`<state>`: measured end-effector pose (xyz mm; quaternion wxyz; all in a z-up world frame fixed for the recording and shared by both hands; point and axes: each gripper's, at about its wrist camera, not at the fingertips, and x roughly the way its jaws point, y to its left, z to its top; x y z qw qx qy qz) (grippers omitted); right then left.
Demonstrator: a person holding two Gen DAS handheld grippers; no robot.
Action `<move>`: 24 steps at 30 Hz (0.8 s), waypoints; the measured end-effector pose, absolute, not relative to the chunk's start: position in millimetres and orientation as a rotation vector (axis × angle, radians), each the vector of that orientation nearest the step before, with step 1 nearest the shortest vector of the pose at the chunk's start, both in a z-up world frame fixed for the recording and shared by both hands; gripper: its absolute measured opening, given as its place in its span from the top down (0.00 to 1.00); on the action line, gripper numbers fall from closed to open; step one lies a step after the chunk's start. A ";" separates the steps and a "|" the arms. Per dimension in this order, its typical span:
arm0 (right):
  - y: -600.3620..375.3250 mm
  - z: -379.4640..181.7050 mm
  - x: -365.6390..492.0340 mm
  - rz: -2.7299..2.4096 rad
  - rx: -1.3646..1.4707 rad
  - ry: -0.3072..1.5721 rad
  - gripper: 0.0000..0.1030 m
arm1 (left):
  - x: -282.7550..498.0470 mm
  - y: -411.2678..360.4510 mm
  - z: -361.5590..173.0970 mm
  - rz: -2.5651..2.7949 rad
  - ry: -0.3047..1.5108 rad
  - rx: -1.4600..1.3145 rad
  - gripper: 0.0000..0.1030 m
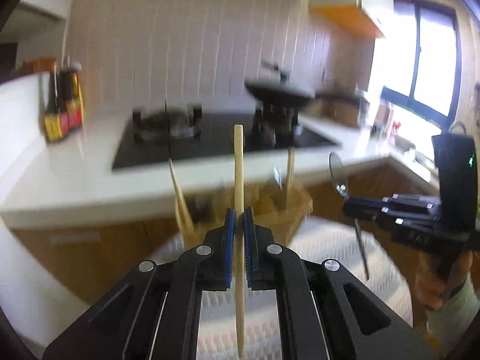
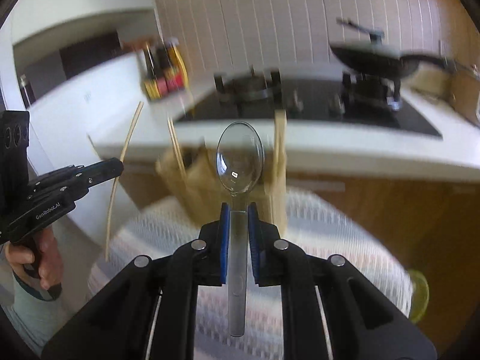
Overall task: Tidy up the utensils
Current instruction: 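Lower the chopstick and spoon into the yellow basket and open both tools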
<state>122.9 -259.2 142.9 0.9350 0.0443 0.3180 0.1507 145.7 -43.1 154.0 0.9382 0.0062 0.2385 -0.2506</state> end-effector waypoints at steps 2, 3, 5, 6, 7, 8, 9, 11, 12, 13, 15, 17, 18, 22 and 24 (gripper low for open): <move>-262.9 152.0 138.7 0.319 0.110 0.593 0.90 | 151.7 -43.1 165.1 -0.508 0.418 -0.013 0.96; -267.0 155.2 150.0 0.322 0.124 0.567 0.90 | 158.1 -42.1 170.6 -0.505 0.389 -0.029 0.96; -270.1 158.3 165.0 0.312 0.142 0.520 0.90 | 167.4 -37.5 178.4 -0.505 0.342 -0.066 0.96; -272.6 159.6 173.3 0.307 0.148 0.501 0.90 | 174.1 -36.4 180.1 -0.504 0.324 -0.082 0.96; -274.2 161.8 180.2 0.302 0.157 0.483 0.90 | 178.2 -33.7 182.6 -0.502 0.300 -0.103 0.96; -276.0 163.1 189.8 0.290 0.168 0.472 0.90 | 180.6 -32.2 184.0 -0.501 0.285 -0.116 0.96; -278.0 163.2 197.2 0.279 0.178 0.477 0.90 | 186.2 -32.3 184.6 -0.497 0.266 -0.132 0.96; -282.3 158.9 215.4 0.278 0.216 0.498 0.90 | 198.2 -31.7 183.0 -0.491 0.242 -0.152 0.96; -283.9 156.3 222.5 0.282 0.230 0.496 0.90 | 202.3 -32.0 182.1 -0.491 0.233 -0.159 0.96; -284.4 154.1 228.6 0.277 0.233 0.491 0.90 | 206.1 -32.6 181.7 -0.491 0.224 -0.163 0.96; -282.7 150.0 233.1 0.262 0.221 0.475 0.90 | 214.0 -36.5 176.0 -0.478 0.209 -0.156 0.96; -279.0 144.0 237.1 0.252 0.205 0.451 0.90 | 221.2 -38.9 167.7 -0.474 0.194 -0.147 0.96; -277.9 141.3 237.8 0.250 0.201 0.443 0.90 | 224.1 -40.6 162.9 -0.466 0.188 -0.142 0.96; -274.0 130.8 242.1 0.235 0.186 0.423 0.90 | 233.2 -46.0 144.9 -0.425 0.171 -0.114 0.96; -273.1 127.3 242.6 0.233 0.186 0.412 0.90 | 236.3 -49.9 135.5 -0.397 0.167 -0.090 0.96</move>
